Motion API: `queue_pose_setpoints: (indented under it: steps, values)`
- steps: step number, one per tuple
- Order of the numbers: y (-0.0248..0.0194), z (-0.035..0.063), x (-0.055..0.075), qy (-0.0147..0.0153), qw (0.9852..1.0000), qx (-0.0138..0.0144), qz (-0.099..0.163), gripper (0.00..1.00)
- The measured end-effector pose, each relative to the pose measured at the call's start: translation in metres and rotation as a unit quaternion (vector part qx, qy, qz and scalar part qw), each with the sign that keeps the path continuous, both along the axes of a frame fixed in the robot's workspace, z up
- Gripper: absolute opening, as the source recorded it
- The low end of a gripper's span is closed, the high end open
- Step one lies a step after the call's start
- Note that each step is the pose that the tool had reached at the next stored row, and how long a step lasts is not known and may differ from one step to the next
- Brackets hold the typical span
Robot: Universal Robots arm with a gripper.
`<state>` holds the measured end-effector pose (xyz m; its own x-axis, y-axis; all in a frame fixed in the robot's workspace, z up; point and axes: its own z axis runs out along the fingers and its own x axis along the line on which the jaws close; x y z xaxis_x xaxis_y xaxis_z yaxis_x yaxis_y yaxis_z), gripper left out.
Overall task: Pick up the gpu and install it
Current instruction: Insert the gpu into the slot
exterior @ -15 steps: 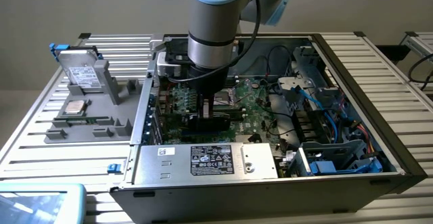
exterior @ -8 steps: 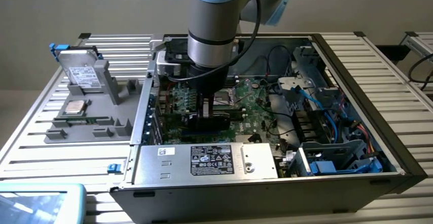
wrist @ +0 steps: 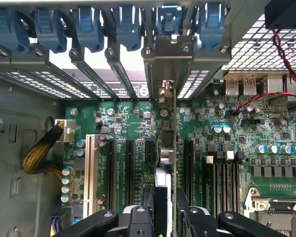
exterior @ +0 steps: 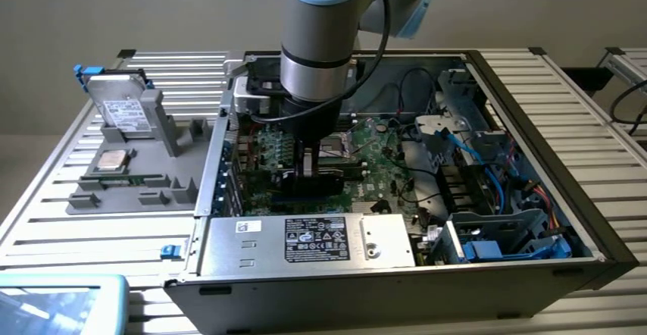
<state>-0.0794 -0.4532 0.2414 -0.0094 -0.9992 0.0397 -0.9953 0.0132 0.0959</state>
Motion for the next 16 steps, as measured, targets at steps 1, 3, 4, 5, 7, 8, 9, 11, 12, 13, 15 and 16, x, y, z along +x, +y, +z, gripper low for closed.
queue_pose_setpoints:
  steps: [1, 3, 4, 5, 7, 8, 9, 11, 12, 13, 15, 16]
  values:
    - [-0.0001, -0.0001, 0.0, 0.0, 1.0, -0.0001, 0.0, 0.28]
    - [-0.0001, -0.0008, 0.0, 0.0001, 1.0, -0.0001, 0.0, 0.28]
    - [-0.0001, -0.0013, 0.0, 0.0001, 1.0, -0.0001, 0.0, 0.28]
    - [0.0, -0.0019, 0.0, 0.0001, 1.0, -0.0001, 0.0, 0.28]
    - [0.0, -0.003, 0.0, 0.0, 1.0, 0.0, 0.0, 0.28]
    - [-0.0001, -0.0034, 0.0, 0.0, 1.0, 0.0, 0.0, 0.28]
    - [-0.0001, -0.0036, 0.0, 0.0001, 1.0, -0.0002, 0.0, 0.28]
    - [-0.0001, -0.0039, 0.0, 0.0001, 1.0, -0.0002, 0.0, 0.28]
    - [-0.0001, -0.0041, 0.0, 0.0001, 1.0, -0.0001, 0.0, 0.28]
    - [-0.0001, -0.0043, 0.0, 0.0, 1.0, -0.0001, 0.0, 0.28]
    - [-0.0001, -0.0045, 0.0, 0.0001, 1.0, -0.0001, 0.0, 0.28]
    - [0.0, -0.0046, 0.0, 0.0001, 1.0, -0.0001, 0.0, 0.28]
